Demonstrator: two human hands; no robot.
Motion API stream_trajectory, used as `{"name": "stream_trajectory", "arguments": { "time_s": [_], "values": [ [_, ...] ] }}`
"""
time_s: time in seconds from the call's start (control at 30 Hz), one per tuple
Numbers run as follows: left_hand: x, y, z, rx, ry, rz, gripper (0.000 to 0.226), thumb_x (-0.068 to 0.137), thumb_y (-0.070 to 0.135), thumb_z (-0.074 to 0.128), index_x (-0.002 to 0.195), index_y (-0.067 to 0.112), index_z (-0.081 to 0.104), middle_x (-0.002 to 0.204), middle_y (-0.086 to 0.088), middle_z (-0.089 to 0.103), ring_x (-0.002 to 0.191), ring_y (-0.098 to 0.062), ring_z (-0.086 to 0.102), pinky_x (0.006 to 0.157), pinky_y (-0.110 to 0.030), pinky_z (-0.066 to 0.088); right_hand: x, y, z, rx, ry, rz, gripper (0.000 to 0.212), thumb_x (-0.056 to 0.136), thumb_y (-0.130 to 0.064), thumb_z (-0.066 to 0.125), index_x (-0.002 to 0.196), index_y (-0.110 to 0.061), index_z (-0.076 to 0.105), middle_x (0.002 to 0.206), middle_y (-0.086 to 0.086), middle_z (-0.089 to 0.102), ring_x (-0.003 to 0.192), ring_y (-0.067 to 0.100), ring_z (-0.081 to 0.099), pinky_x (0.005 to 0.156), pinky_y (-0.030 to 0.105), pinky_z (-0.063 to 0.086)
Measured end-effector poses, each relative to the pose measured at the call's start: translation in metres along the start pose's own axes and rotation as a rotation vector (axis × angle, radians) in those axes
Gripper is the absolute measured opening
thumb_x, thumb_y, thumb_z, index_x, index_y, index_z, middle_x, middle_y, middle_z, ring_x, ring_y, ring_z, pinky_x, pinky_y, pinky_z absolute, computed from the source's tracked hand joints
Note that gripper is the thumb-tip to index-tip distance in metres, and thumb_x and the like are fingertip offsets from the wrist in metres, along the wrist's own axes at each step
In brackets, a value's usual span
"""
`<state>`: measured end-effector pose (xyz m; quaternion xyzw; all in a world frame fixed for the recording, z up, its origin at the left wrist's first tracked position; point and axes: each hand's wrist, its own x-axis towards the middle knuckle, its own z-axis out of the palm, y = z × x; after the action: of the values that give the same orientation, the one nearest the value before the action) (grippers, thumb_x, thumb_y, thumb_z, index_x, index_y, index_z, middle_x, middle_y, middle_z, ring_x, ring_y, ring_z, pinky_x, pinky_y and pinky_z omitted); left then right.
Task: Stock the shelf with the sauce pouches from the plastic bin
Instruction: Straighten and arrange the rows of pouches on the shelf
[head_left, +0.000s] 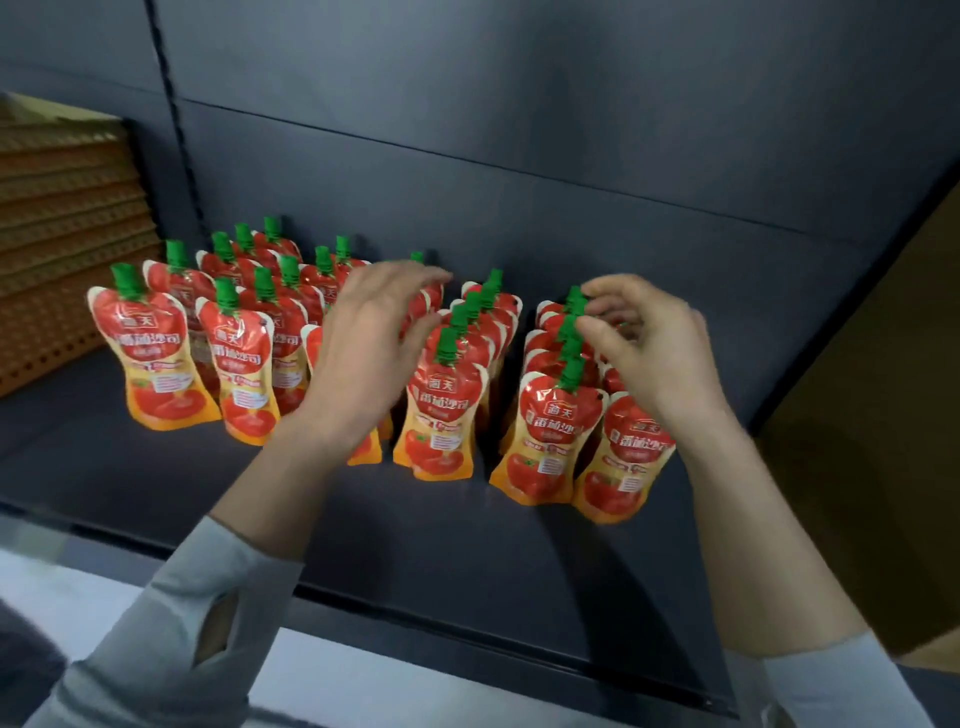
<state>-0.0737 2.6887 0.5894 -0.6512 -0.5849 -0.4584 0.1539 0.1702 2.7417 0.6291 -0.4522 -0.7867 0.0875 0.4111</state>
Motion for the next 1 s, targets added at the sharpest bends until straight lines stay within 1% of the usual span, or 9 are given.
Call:
{"name": "stream_trajectory", "arguments": {
  "time_s": [0.1,0.23,0.3,0.37,0.47,0.53,0.67,0.87,1.0],
  "values": [
    [0.004,-0.045,-0.022,0.068,-0.100,-0.059,0.041,0.088,0.020,0.068,0.128,0.014,0.059,0.127,-0.010,0.061,0.121,-0.028,0.051,0.104,-0.038,0.037,0.007,-0.028,0.043,0.005,-0.164,-0.022,0.028,0.087,-0.020,0.074,0.114,-0.019,0.069,0.097,-0.005,0.072,0.089,0.008,0.068,0.088,0.029,0.055],
    [0.011,-0.080,-0.036,0.036,-0.328,-0.010,0.039,0.085,0.023,0.071,0.122,0.015,0.062,0.124,-0.009,0.062,0.115,-0.027,0.058,0.095,-0.039,0.046,0.011,-0.054,0.083,-0.075,-0.375,0.034,0.037,0.084,-0.022,0.078,0.119,-0.016,0.068,0.107,0.002,0.072,0.100,0.015,0.067,0.094,0.038,0.054],
    [0.015,-0.086,-0.038,0.015,-0.389,0.029,0.044,0.081,0.023,0.075,0.122,0.017,0.062,0.126,-0.008,0.059,0.116,-0.025,0.056,0.096,-0.037,0.044,0.012,-0.062,0.093,-0.127,-0.427,0.074,0.029,0.083,-0.023,0.079,0.109,-0.014,0.070,0.106,0.004,0.072,0.101,0.019,0.066,0.093,0.043,0.054],
    [0.019,-0.090,-0.040,-0.007,-0.439,0.052,0.049,0.077,0.022,0.079,0.123,0.020,0.062,0.126,-0.006,0.056,0.116,-0.023,0.054,0.096,-0.035,0.043,0.013,-0.063,0.098,-0.158,-0.442,0.087,0.016,0.081,-0.022,0.080,0.090,-0.014,0.070,0.092,0.002,0.073,0.091,0.018,0.068,0.087,0.046,0.056],
    [0.020,-0.096,-0.041,-0.042,-0.469,0.089,0.044,0.073,0.018,0.082,0.114,0.021,0.067,0.116,-0.003,0.052,0.105,-0.018,0.052,0.090,-0.034,0.046,0.015,-0.059,0.099,-0.161,-0.449,0.134,0.018,0.080,-0.021,0.082,0.074,-0.015,0.066,0.079,0.002,0.071,0.081,0.019,0.067,0.081,0.046,0.056],
    [0.020,-0.099,-0.040,-0.060,-0.467,0.109,0.041,0.070,0.015,0.083,0.108,0.022,0.070,0.112,-0.001,0.050,0.101,-0.016,0.052,0.087,-0.036,0.049,0.017,-0.058,0.097,-0.168,-0.445,0.144,0.022,0.079,-0.023,0.083,0.069,-0.018,0.064,0.079,0.002,0.070,0.080,0.020,0.067,0.081,0.046,0.056],
    [0.020,-0.103,-0.035,-0.095,-0.448,0.130,0.036,0.069,0.012,0.084,0.101,0.021,0.072,0.112,0.001,0.049,0.101,-0.016,0.053,0.085,-0.037,0.049,0.023,-0.055,0.097,-0.186,-0.481,0.138,0.016,0.080,-0.024,0.082,0.081,-0.013,0.071,0.089,-0.003,0.072,0.087,0.013,0.067,0.086,0.039,0.057],
    [0.024,-0.103,-0.024,-0.192,-0.398,0.125,0.030,0.067,0.014,0.085,0.094,0.022,0.075,0.102,0.008,0.049,0.091,-0.010,0.052,0.079,-0.028,0.047,0.027,-0.046,0.099,-0.178,-0.494,0.125,0.019,0.078,-0.025,0.083,0.089,-0.011,0.074,0.093,0.002,0.076,0.090,0.018,0.071,0.084,0.047,0.058],
    [0.023,-0.097,-0.014,-0.238,-0.418,0.160,0.031,0.068,0.014,0.085,0.096,0.023,0.074,0.101,0.010,0.050,0.090,-0.008,0.053,0.076,-0.014,0.041,0.029,-0.042,0.098,-0.121,-0.525,0.132,0.021,0.078,-0.026,0.083,0.094,-0.013,0.074,0.100,-0.004,0.076,0.098,0.009,0.070,0.090,0.042,0.058]
  ]
}}
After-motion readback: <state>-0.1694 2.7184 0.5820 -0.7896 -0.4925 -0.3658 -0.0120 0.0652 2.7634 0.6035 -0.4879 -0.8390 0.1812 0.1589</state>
